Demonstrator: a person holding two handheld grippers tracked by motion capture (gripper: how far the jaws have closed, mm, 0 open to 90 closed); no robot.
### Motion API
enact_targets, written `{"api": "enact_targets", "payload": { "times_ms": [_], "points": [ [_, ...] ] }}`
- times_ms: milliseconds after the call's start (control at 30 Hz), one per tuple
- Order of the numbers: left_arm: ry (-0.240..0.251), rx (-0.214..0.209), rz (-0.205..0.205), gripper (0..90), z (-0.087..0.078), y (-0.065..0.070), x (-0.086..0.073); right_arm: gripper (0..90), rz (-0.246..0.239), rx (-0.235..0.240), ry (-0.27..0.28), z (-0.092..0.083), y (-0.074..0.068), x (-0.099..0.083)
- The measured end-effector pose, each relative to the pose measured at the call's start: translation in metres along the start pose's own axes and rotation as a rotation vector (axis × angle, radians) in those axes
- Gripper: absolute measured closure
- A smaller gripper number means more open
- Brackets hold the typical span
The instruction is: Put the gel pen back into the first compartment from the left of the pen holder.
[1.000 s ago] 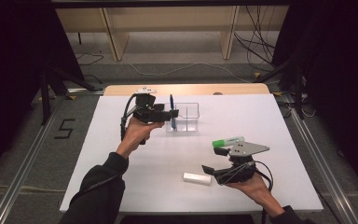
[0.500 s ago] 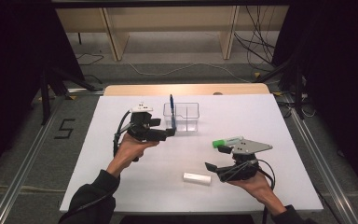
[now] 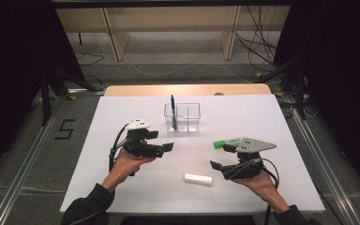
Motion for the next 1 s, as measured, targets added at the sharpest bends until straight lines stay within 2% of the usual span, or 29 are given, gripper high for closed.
{"api": "enact_targets", "payload": {
  "times_ms": [500,900,1000],
  "points": [
    [0.044,-0.007,0.007,16.4,-0.018,0.002,-0.021,21.7,-0.001,-0.011,-0.010,-0.002,0.005,-0.002],
    [0.071,0.002,0.009,15.9,-0.032,0.004,-0.034,20.2,-0.001,-0.038,-0.037,-0.006,0.017,-0.007],
    [0.069,0.007,0.029,15.9,-0.034,0.005,-0.037,20.1,0.003,-0.045,-0.042,-0.007,0.020,-0.007]
  ]
}}
Point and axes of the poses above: each handheld gripper's, and its own axes: z roughly forward along the jaws, x roughly out of its top, y roughly to its right, the point moved 3 cm from there along z, roughly forward along the jaws, and after that the axes turned 8 degrees about x, right-handed, at the moved point
